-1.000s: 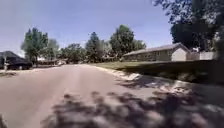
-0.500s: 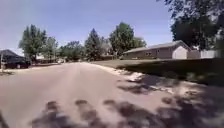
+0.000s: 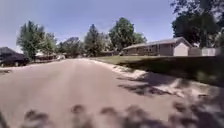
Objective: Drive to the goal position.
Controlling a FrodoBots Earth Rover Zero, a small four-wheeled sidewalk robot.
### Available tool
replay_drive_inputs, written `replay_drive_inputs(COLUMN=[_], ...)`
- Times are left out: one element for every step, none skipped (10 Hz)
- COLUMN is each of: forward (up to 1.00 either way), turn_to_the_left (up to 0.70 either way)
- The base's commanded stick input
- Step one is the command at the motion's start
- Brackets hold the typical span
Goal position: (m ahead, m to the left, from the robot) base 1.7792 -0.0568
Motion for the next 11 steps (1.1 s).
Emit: replay_drive_inputs(forward=[0.7,0.7,0.7,0.7,0.7,0.7,0.7,0.7,0.7,0.7,0.7], turn_to_the_left=[0.0,0.0,0.0,0.0,0.0,0.0,0.0,0.0,0.0,0.0,0.0])
